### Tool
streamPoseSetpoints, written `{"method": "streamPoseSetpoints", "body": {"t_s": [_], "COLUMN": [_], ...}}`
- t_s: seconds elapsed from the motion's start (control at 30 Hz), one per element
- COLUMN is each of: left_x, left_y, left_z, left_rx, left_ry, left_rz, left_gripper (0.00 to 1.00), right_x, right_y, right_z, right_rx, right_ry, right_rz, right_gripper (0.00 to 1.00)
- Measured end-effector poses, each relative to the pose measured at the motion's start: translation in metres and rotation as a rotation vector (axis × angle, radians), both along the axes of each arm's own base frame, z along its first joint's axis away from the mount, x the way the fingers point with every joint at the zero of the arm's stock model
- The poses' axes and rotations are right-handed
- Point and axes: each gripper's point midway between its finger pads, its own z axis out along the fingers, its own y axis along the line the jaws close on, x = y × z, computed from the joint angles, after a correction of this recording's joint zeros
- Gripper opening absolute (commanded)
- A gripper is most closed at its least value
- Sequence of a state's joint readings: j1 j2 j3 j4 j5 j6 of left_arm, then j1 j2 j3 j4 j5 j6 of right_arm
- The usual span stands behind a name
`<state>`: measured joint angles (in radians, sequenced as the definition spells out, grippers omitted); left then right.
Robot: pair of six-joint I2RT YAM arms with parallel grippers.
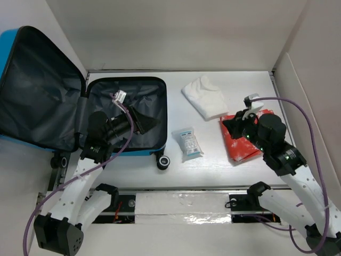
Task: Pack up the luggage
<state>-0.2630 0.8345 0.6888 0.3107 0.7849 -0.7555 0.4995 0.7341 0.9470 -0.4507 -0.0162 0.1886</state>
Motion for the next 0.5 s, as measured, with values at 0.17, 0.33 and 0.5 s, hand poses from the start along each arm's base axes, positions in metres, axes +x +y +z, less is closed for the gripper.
{"method": "streamPoseSetpoints", "body": {"t_s": [0.17, 0.33, 0.5], "left_x": [-0.002, -0.015, -0.03], "left_y": [0.01, 0.031, 0.048], "left_z": [0.0, 0.044, 0.063], "left_rx": [0.064, 0.109, 0.126], "left_ry": [-0.01, -0.195, -0.321], "left_rz": [0.035, 0.157, 0.251], "left_gripper": [0.07, 0.0, 0.44], "right_x": [-0.009, -0.011, 0.003], "right_y": [0.028, 0.057, 0.077], "right_z": [-0.035, -0.065, -0.101], "right_rx": [-0.016, -0.049, -0.09], "right_ry": [0.078, 0.15, 0.222], "right_rz": [0.108, 0.162, 0.156], "right_gripper": [0.0, 0.79, 0.96]}}
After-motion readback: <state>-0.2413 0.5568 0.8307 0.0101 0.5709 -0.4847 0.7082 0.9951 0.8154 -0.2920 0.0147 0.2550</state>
